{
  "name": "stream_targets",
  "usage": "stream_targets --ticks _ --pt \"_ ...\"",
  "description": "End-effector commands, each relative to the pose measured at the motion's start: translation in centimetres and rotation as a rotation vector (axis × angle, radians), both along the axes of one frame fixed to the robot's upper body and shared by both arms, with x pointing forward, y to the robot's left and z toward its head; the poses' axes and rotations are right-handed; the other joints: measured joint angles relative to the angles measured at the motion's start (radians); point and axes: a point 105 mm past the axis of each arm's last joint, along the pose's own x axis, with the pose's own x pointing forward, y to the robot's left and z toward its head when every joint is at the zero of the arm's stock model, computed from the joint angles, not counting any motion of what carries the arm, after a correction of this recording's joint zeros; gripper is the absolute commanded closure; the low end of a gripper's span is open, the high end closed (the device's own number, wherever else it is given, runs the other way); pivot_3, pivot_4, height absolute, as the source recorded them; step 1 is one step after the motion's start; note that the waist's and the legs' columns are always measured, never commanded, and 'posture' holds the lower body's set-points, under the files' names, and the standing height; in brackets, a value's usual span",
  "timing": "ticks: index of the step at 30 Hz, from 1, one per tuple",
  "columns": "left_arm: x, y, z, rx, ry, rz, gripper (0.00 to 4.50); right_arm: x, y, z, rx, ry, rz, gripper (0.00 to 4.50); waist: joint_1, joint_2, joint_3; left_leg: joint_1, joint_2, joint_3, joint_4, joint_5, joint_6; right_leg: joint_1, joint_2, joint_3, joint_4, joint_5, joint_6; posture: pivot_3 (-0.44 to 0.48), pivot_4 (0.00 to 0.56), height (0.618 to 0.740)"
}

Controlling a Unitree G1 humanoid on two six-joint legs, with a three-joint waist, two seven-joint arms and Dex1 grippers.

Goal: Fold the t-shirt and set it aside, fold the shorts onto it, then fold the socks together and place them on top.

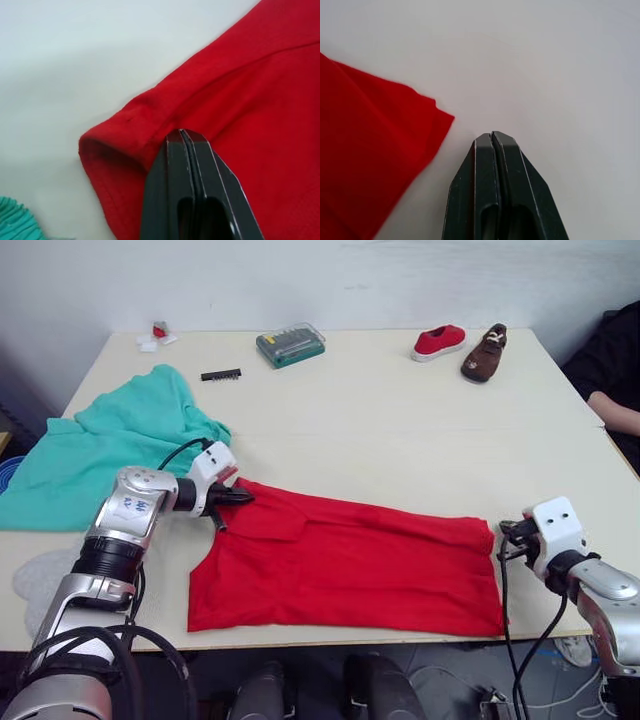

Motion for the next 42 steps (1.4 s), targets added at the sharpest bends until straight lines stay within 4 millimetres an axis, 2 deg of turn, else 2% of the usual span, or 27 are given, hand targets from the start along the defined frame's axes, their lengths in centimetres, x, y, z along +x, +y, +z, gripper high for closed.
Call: stream_targets --ticks 1,3,7,10,13,18,20,21,26,30,33,38,42 --pt "-2.1 -1.6 5.7 -0.216 -0.130 -0.132 4.50 -0.5 2.1 5.5 -0.013 -0.117 0.185 4.47 -0.005 0.000 0.003 -0.001 0.000 0.000 0.000 0.000 0.000 -0.001 0.000 0.000 0.000 0.000 0.000 0.000 0.150 0.740" --pt "-3.5 -2.3 6.8 -0.255 -0.156 -0.195 4.50 -0.9 2.7 5.8 -0.031 -0.060 0.278 4.47 -0.004 -0.002 0.004 -0.002 0.000 0.000 0.001 0.000 0.001 -0.001 0.000 0.000 0.000 0.000 0.000 0.000 0.150 0.740" --pt "-5.6 -3.8 7.1 -0.275 -0.137 -0.299 4.50 -1.2 2.2 4.7 -0.080 0.078 0.367 4.47 0.001 -0.002 0.004 0.000 0.000 -0.001 -0.001 0.000 0.001 0.002 0.000 -0.001 -0.004 0.000 0.000 0.000 0.150 0.740" --pt "-8.1 -5.3 7.4 -0.327 -0.042 -0.436 3.55 -1.2 0.9 4.0 -0.112 0.156 0.385 3.52 0.007 -0.002 0.005 -0.001 -0.001 -0.001 -0.001 0.000 0.002 0.002 0.000 -0.001 -0.006 0.001 0.001 0.000 0.150 0.740" --pt "-9.5 -5.6 7.6 -0.293 -0.013 -0.518 2.62 -1.0 0.4 3.4 -0.130 0.247 0.401 2.49 0.010 -0.003 0.005 -0.002 -0.001 -0.001 -0.001 0.000 0.002 0.002 0.000 -0.001 -0.006 0.001 0.001 0.000 0.150 0.740" --pt "-9.4 -4.0 6.8 -0.216 -0.012 -0.520 1.02 0.2 2.5 2.5 -0.127 0.262 0.423 0.72 0.000 -0.003 0.005 -0.001 -0.001 -0.001 -0.004 0.001 0.000 0.001 0.000 -0.001 -0.006 0.000 0.001 0.000 0.150 0.740" --pt "-9.4 -4.1 7.0 -0.204 -0.023 -0.508 0.33 0.7 3.1 2.8 -0.085 0.259 0.414 0.00 -0.003 -0.003 0.006 -0.001 -0.001 -0.001 -0.005 0.002 -0.001 0.001 0.000 -0.001 -0.007 0.000 0.001 0.000 0.150 0.740" --pt "-9.5 -4.4 7.3 -0.213 -0.023 -0.511 0.03 0.8 3.2 2.9 -0.075 0.265 0.417 0.00 -0.002 -0.003 0.006 -0.001 -0.001 -0.001 -0.005 0.002 -0.001 0.000 0.000 -0.001 -0.007 0.000 0.001 0.000 0.150 0.740" --pt "-9.9 -5.7 7.4 -0.206 -0.040 -0.549 0.03 1.2 2.3 3.1 -0.035 0.310 0.394 0.00 0.003 -0.003 0.006 -0.002 -0.001 -0.001 -0.004 0.001 0.000 0.000 0.000 -0.001 -0.008 0.000 0.001 0.000 0.150 0.740" --pt "-10.0 -6.9 7.7 -0.236 -0.062 -0.573 0.03 1.5 1.1 2.4 -0.015 0.386 0.363 0.00 0.007 -0.003 0.006 -0.002 -0.001 -0.001 -0.004 0.001 0.001 0.001 0.000 -0.001 -0.009 0.001 0.001 0.000 0.150 0.740" --pt "-10.0 -6.6 7.1 -0.224 -0.060 -0.578 0.03 1.6 1.5 1.1 -0.095 0.441 0.419 0.00 0.010 -0.002 0.006 -0.002 -0.001 0.000 -0.004 0.001 0.001 0.000 0.000 -0.001 -0.009 0.001 0.001 0.000 0.150 0.740" --pt "-9.6 -6.6 6.4 -0.200 -0.089 -0.541 0.03 2.5 3.1 1.2 -0.005 0.460 0.430 0.00 -0.006 -0.002 0.006 -0.002 -0.001 0.000 -0.004 0.001 0.001 0.000 0.001 -0.001 -0.009 0.000 0.001 0.000 0.150 0.740" --pt "-9.4 -6.7 6.4 -0.200 -0.105 -0.535 0.03 2.5 3.4 0.1 -0.005 0.514 0.432 0.00 -0.003 -0.002 0.006 -0.002 -0.001 0.000 -0.004 0.002 0.001 0.000 0.001 -0.002 -0.009 0.000 0.001 0.000 0.150 0.740"
